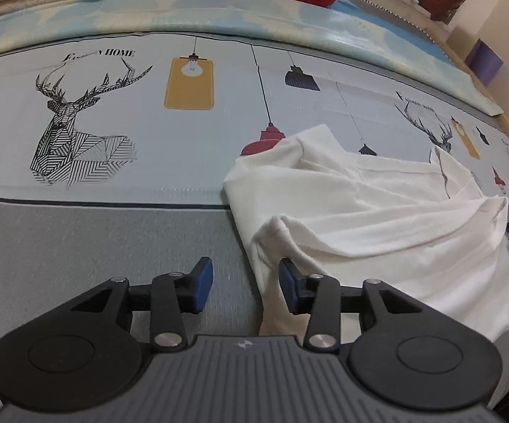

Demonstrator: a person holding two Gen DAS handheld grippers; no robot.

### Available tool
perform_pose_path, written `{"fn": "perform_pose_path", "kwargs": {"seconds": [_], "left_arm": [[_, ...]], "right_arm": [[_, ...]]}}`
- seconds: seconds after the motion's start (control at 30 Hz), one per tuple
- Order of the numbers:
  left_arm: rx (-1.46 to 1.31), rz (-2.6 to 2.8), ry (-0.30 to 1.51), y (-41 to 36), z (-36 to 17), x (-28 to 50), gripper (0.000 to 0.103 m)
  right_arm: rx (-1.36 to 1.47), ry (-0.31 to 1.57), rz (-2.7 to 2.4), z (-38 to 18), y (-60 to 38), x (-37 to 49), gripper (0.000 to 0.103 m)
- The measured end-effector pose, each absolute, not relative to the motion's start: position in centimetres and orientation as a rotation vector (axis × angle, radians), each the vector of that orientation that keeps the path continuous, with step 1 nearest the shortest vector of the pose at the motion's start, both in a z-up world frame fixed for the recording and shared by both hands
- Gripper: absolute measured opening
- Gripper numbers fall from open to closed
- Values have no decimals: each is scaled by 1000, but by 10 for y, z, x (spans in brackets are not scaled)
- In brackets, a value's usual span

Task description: Fold small clothes

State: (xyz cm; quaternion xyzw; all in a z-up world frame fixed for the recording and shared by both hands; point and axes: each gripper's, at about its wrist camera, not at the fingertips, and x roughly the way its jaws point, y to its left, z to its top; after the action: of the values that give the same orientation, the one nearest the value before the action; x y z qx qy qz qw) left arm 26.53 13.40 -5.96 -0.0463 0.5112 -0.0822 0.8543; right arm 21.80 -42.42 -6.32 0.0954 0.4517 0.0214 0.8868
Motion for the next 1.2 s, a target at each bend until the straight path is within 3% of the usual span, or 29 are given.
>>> {"fn": "perform_pose_path", "kwargs": {"seconds": [0.37, 0.4, 0.43, 0.5, 0.57, 0.6, 0.67, 0.9, 1.2], "left_arm": [[-36, -231, 985, 109, -66, 287, 44], [-36, -232, 987, 108, -67, 288, 40], [-34, -234, 990, 107, -69, 290, 29], [-32, -244, 994, 106, -71, 293, 20], [-25, -252, 991, 106, -72, 296, 13], [-22, -258, 988, 107, -72, 297, 10], [-23, -259, 950, 110, -67, 300, 8], [-120, -137, 757, 130, -36, 311, 6], [-20, -16, 807, 111, -53, 341, 11]], "right_arm": [[165, 921, 49, -79, -411, 243, 30], [160, 920, 49, -80, -410, 244, 30], [154, 915, 50, -80, -409, 244, 31], [133, 900, 47, -80, -407, 245, 31], [118, 879, 36, -78, -405, 246, 22], [116, 870, 36, -78, -405, 247, 10], [115, 851, 41, -75, -404, 250, 6], [230, 603, -49, -29, -414, 254, 4], [158, 650, -118, -45, -407, 290, 6]]}}
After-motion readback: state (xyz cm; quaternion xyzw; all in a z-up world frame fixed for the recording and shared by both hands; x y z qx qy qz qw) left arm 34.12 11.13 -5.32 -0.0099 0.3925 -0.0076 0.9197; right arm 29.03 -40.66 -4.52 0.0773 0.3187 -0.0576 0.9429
